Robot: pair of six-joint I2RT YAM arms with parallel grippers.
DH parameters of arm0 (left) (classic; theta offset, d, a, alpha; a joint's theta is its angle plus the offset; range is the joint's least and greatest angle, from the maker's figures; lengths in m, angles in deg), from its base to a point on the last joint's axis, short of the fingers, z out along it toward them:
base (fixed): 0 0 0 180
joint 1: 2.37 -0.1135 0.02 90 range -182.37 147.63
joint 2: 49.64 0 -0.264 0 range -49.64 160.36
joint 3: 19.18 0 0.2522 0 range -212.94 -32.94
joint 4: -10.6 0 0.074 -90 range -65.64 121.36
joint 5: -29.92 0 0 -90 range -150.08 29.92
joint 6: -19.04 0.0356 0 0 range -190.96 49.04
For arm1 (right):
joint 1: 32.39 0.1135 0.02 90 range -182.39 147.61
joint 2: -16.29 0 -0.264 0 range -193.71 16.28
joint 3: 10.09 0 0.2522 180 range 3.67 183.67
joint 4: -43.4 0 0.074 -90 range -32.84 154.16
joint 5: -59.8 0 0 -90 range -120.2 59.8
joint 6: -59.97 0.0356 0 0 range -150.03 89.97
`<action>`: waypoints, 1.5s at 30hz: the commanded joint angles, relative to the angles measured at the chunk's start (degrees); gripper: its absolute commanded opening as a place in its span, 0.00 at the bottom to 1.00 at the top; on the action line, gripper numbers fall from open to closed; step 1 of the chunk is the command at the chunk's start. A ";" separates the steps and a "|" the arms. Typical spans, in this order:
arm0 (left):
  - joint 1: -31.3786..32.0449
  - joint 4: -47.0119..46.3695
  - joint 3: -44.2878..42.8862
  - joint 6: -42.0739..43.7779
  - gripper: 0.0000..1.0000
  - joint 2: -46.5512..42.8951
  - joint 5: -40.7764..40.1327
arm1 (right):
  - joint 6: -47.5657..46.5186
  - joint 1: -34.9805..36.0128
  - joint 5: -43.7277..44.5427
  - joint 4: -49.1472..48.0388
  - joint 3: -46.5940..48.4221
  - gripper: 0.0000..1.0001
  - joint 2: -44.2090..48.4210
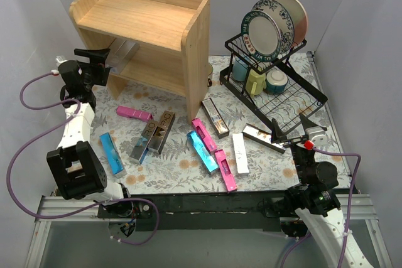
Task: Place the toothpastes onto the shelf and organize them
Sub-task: Place the toothpaste on the shelf, then pick up the toothpaste from the center of the board.
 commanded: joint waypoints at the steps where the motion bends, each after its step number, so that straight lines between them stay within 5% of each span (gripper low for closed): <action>1: -0.45 1.83 -3.12 1.86 0.90 -2.29 0.63 | -0.91 0.17 -0.83 -2.53 0.92 0.98 2.53; 12: 0.16 14.12 1.35 18.89 0.98 -15.12 4.32 | 3.39 0.26 -7.24 2.21 8.73 0.99 -6.77; 24: 12.98 32.06 8.74 44.38 0.98 -29.27 -5.25 | 14.91 0.26 -11.11 25.76 27.71 0.99 -36.12; 30: 19.84 31.73 16.21 48.35 0.98 -36.21 -7.99 | 20.88 0.26 -9.98 39.19 37.80 0.99 -54.48; 37: 24.85 27.77 23.60 48.53 0.98 -40.53 -7.54 | 23.77 0.43 -12.43 42.11 43.71 0.98 -73.20; 45: 28.28 23.29 32.56 46.77 0.98 -43.16 -8.87 | 28.44 6.14 -11.73 44.84 46.44 0.92 -84.37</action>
